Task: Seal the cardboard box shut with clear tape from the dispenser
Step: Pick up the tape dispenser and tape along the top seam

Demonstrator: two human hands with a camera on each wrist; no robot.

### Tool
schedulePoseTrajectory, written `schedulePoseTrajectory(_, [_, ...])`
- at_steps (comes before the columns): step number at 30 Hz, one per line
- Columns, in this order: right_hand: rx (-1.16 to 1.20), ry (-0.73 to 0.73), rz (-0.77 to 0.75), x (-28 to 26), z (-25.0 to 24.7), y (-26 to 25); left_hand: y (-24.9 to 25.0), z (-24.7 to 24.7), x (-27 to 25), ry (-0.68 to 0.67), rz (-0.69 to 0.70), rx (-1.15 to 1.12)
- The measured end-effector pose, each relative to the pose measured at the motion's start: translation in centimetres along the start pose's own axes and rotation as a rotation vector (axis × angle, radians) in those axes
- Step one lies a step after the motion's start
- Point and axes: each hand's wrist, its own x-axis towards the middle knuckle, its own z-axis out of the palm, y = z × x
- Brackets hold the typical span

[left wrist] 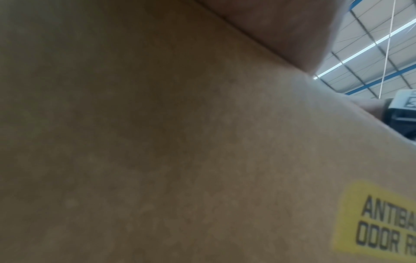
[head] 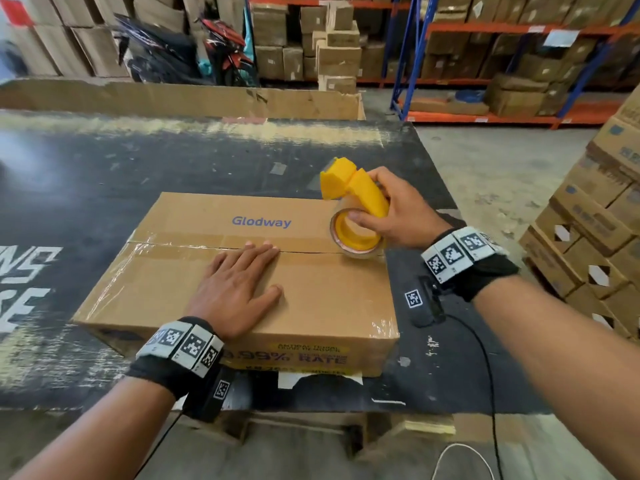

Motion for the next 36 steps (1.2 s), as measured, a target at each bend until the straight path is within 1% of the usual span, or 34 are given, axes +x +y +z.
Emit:
schedulePoseTrajectory(3, [-0.114, -0.094, -0.053, 0.8, 1.6, -0.2, 0.0, -0.1, 0.0, 0.0, 0.002, -0.009])
schedulePoseTrajectory(5, [-0.156, -0.127, -0.06, 1.1, 1.8, -0.2, 0.1, -0.2, -0.1, 0.0, 0.006, -0.037])
schedulePoseTrajectory(8, [-0.204, -0.165, -0.062, 1.3, 1.7, -0.1, -0.5, -0.8, -0.7, 0.017, 0.016, -0.138])
schedulePoseTrajectory(11, [-0.218, -0.186, -0.055, 1.5, 1.7, 0.1, -4.0, -2.3, -1.7, 0.039, -0.061, -0.166])
schedulePoseTrajectory(15, [-0.225, -0.191, -0.032, 1.6, 1.8, 0.1, -11.4, -4.8, -2.9, 0.05, -0.18, -0.041])
schedulePoseTrajectory(18, [-0.254, -0.227, -0.008, 2.0, 1.6, -0.7, -14.8, -5.4, -4.0, -0.004, -0.169, -0.013])
schedulePoseTrajectory(20, [-0.281, -0.273, -0.001, 2.6, 1.7, -2.1, -15.7, -5.3, -4.3, -0.029, -0.133, -0.003])
schedulePoseTrajectory(22, [-0.282, -0.314, -0.017, 3.8, 2.5, -4.5, -16.3, -5.2, -4.2, -0.026, -0.113, 0.003])
schedulePoseTrajectory(25, [-0.245, -0.342, -0.096, 6.3, 5.7, -9.1, -17.2, -5.4, -3.7, -0.014, -0.09, -0.018])
schedulePoseTrajectory(29, [-0.182, -0.356, -0.232, 10.3, 12.1, -14.9, -19.1, -6.0, -3.4, -0.052, -0.019, -0.042])
schedulePoseTrajectory(32, [-0.159, -0.372, -0.261, 12.3, 16.6, -17.7, -20.3, -6.4, -3.4, -0.081, 0.041, -0.097])
schedulePoseTrajectory(34, [-0.163, -0.392, -0.257, 12.9, 18.8, -18.3, -21.3, -6.2, -3.7, -0.073, 0.086, -0.184])
schedulePoseTrajectory(36, [-0.178, -0.401, -0.237, 13.1, 20.0, -18.2, -22.8, -6.1, -3.9, -0.024, 0.091, -0.402])
